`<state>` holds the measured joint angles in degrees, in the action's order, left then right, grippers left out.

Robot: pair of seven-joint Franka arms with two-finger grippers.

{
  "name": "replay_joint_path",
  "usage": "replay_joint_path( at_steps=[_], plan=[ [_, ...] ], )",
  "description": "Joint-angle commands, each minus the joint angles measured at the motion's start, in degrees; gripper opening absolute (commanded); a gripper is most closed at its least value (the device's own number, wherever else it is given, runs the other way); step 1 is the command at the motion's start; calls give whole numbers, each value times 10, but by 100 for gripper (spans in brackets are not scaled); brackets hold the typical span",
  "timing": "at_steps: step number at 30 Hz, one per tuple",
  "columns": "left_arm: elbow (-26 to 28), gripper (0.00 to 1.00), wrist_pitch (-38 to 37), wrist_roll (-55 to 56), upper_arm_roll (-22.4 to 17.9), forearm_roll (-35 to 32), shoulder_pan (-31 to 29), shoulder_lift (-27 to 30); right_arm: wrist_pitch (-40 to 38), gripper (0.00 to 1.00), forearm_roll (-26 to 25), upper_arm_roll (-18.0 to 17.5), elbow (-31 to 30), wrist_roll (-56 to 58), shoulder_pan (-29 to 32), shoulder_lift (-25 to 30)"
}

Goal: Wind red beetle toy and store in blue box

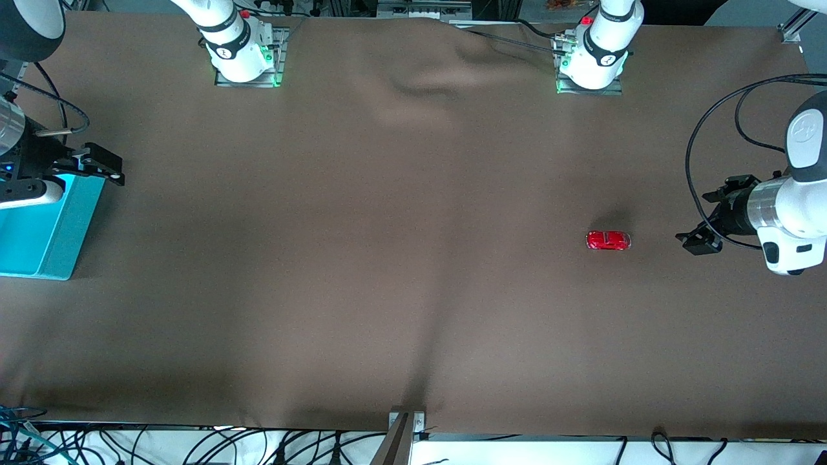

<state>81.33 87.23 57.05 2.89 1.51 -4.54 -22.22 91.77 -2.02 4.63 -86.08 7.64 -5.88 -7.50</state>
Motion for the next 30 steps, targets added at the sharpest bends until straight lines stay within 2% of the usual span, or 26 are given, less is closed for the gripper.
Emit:
replay_joint_path(
  at_steps=[1, 10, 22, 30],
  plan=[
    [48, 100, 53, 63, 3, 17, -15, 3, -3, 100, 7, 3, 7, -12, -1, -1],
    [121, 100, 104, 155, 4, 18, -15, 3, -3, 100, 7, 0, 7, -47, -2, 0],
    [250, 100, 249, 258, 4, 18, -15, 6, -3, 100, 7, 0, 7, -42, -3, 0],
    [294, 100, 297, 299, 8, 18, -10, 7, -2, 100, 6, 0, 7, -42, -3, 0]
  ],
)
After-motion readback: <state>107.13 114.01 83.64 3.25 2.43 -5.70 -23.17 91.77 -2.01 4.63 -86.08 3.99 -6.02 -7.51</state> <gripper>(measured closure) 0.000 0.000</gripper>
